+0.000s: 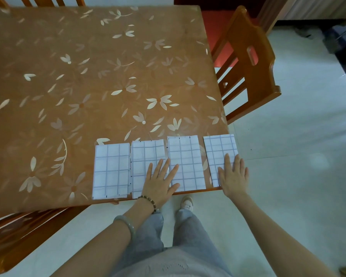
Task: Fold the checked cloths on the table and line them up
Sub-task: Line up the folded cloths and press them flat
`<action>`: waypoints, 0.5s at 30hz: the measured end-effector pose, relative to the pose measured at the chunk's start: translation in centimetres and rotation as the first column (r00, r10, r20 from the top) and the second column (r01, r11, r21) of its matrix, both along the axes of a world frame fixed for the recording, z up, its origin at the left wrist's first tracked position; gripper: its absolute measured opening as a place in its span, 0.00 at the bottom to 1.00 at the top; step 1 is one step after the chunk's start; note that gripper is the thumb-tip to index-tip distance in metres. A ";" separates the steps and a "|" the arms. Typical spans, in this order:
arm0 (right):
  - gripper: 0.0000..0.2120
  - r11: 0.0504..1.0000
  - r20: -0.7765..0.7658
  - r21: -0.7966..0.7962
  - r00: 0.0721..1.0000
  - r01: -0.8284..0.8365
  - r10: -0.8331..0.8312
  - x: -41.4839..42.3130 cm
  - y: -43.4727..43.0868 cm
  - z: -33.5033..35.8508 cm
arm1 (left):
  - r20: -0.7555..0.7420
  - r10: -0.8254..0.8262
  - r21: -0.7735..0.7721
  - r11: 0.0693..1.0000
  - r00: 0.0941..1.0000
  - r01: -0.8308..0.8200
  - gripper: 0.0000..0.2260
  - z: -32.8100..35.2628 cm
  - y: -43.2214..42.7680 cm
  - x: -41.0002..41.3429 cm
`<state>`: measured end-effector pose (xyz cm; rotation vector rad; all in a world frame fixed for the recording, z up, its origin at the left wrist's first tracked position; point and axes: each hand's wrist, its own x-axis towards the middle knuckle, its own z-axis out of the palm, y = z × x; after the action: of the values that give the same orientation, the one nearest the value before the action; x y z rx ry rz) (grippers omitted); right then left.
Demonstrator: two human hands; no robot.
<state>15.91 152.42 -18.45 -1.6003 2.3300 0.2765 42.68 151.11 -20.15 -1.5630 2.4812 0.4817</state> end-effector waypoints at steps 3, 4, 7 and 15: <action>0.30 1.000 0.042 0.018 0.999 -0.002 0.001 1.3 0.0 -0.4 | 0.039 0.012 0.039 0.999 0.999 -0.013 0.28 -0.2 -0.1 -0.1; 0.30 1.000 0.050 0.013 0.999 -0.010 0.009 1.7 0.0 -0.5 | 0.045 0.011 0.048 0.999 0.999 -0.013 0.28 -0.2 -0.2 -0.1; 0.31 0.999 0.054 0.010 0.998 -0.031 0.030 2.4 -0.1 -0.5 | 0.044 0.003 0.051 0.999 0.999 -0.005 0.28 -0.2 -0.2 -0.1; 0.32 0.999 0.034 0.035 0.999 -0.025 0.024 2.4 0.0 -0.4 | 0.057 0.002 0.041 0.999 0.998 -0.005 0.28 -0.1 -0.2 -0.2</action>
<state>18.35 152.41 -18.84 -1.6056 2.2689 0.2922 42.49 150.95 -20.28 -1.5439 2.4113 0.4783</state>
